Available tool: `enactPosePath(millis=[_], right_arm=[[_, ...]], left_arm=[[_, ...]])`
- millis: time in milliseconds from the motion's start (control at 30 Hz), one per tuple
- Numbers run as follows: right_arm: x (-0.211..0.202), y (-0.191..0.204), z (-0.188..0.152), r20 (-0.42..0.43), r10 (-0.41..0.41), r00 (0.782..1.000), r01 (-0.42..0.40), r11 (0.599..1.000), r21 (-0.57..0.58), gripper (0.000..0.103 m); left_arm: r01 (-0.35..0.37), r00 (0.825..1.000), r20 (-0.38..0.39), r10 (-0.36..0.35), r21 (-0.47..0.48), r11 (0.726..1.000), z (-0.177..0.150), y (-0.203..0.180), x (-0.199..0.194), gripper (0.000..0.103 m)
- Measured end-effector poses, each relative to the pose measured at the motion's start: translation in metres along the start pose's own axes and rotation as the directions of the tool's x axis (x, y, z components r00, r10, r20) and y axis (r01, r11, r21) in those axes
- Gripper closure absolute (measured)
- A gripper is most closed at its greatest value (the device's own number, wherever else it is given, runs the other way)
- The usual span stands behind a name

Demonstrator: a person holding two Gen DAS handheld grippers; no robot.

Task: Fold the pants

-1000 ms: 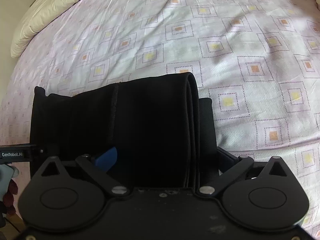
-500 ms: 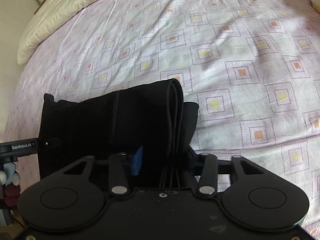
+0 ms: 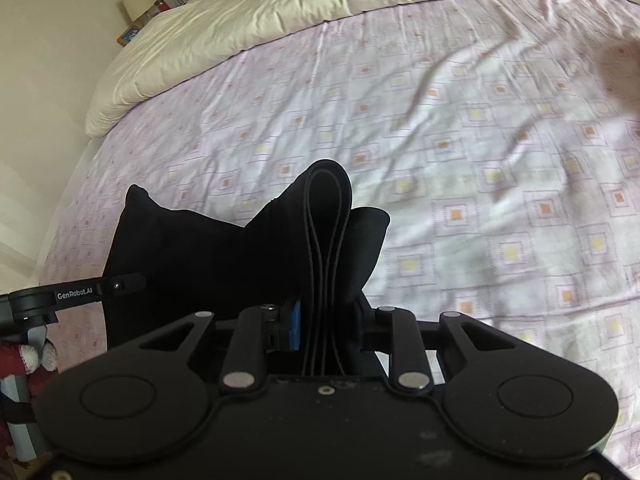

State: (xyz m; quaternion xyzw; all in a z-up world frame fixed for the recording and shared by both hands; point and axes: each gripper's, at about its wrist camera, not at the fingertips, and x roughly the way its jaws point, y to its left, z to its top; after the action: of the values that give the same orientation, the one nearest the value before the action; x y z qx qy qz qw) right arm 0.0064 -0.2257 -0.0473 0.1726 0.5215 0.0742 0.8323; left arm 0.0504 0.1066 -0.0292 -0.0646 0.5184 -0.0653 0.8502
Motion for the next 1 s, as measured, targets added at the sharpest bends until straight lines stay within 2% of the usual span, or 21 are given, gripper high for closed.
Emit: enactPosePath(millis=[267, 433, 500, 533, 633, 700, 767, 867, 967, 1000], right_arm=[[0.06, 0.127, 0.03, -0.037, 0.125, 0.992, -0.128, 0.988, -0.086, 0.077], [0.101, 0.194, 0.046, -0.063, 0.166, 0.984, -0.173, 0.976, -0.132, 0.077], [0.121, 0.209, 0.05, -0.081, 0.138, 0.987, -0.149, 0.978, -0.146, 0.077], [0.133, 0.211, 0.052, -0.096, 0.095, 0.991, -0.108, 0.984, -0.143, 0.071], [0.159, 0.206, 0.056, -0.125, -0.104, 0.987, 0.09, 0.99, -0.111, 0.066], [0.157, 0.201, 0.06, -0.103, -0.124, 0.987, 0.117, 0.991, -0.07, 0.066], [0.141, 0.2, 0.061, -0.052, -0.109, 0.993, 0.106, 0.993, -0.06, 0.066], [0.117, 0.207, 0.057, 0.012, -0.021, 1.0, 0.022, 0.997, -0.079, 0.066], [0.112, 0.227, 0.043, 0.004, 0.043, 0.999, -0.042, 0.989, -0.144, 0.075], [0.117, 0.233, 0.037, -0.018, 0.043, 0.999, -0.045, 0.984, -0.171, 0.085]], left_arm=[[-0.095, 0.993, 0.062, 0.099, -0.061, 0.994, 0.032, 0.116, -0.031, 0.091], [-0.123, 0.989, 0.066, 0.131, -0.105, 0.987, 0.042, 0.173, -0.032, 0.09], [-0.145, 0.989, 0.022, 0.148, -0.104, 0.984, 0.045, 0.188, -0.019, 0.087], [-0.164, 0.986, -0.014, 0.164, -0.112, 0.98, 0.045, 0.195, -0.009, 0.085], [-0.221, 0.975, -0.07, 0.213, -0.146, 0.964, 0.039, 0.217, 0.008, 0.085], [-0.237, 0.971, -0.061, 0.23, -0.164, 0.958, 0.035, 0.224, 0.006, 0.086], [-0.224, 0.974, -0.025, 0.223, -0.159, 0.961, 0.031, 0.225, -0.004, 0.086], [-0.196, 0.98, 0.014, 0.199, -0.096, 0.976, 0.022, 0.215, -0.017, 0.086], [-0.143, 0.989, 0.031, 0.143, -0.013, 0.99, 0.009, 0.201, -0.02, 0.086], [-0.128, 0.992, 0.021, 0.127, 0.008, 0.992, 0.004, 0.197, -0.018, 0.085]])
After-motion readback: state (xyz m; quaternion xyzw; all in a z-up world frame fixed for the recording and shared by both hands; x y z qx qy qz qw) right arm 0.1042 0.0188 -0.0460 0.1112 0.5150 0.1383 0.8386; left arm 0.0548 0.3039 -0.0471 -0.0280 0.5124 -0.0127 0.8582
